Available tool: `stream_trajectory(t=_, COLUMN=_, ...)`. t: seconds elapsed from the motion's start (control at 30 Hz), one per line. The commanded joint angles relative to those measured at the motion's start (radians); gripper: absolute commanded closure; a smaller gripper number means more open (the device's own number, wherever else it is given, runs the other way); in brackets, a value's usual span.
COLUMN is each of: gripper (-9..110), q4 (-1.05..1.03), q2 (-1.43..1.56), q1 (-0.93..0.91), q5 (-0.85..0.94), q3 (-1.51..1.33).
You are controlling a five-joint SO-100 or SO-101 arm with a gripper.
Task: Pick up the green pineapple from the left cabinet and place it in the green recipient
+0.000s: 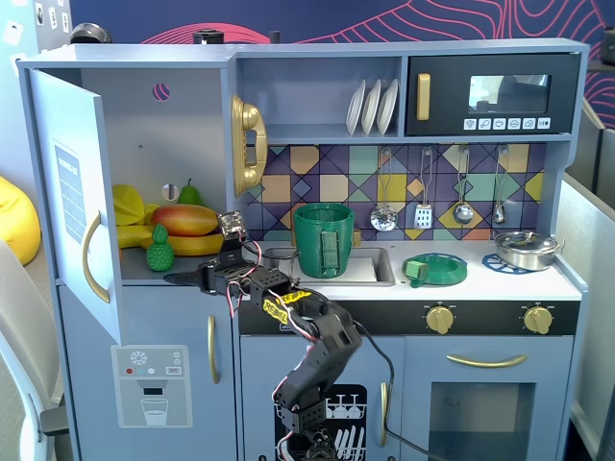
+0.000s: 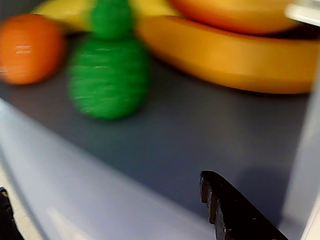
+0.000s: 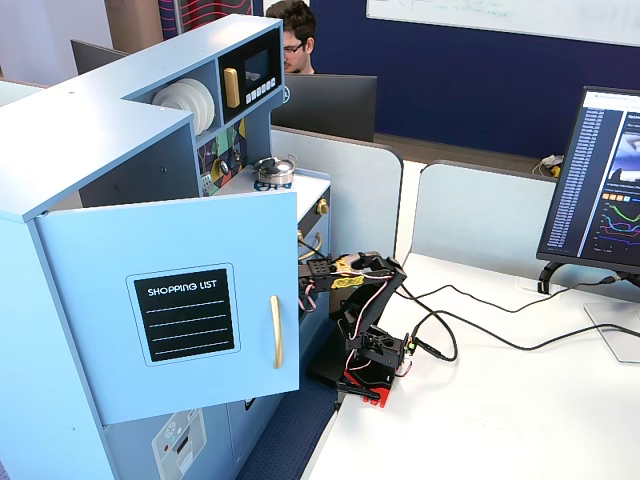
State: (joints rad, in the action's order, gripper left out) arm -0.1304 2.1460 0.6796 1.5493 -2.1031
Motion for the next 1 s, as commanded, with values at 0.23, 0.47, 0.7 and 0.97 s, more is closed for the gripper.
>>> stream_trajectory(t=0.23, gripper=54, q4=0.144, q2=-0.296, q1=-0.009, q5=0.029, q3=0.318)
stream_trajectory(t=0.47, gripper=55, q4=0.152, q2=-0.371, q1=0.020, q5=0.077, q3=0.393)
stream_trajectory(t=0.7, gripper=56, q4=0.141, q2=-0.425, q1=0.051, q5=0.115, q3=0.460)
stream_trajectory(t=0.97, gripper=58, q4=0.138, q2=-0.503, q1=0.074, q5=0.127, q3=0.555)
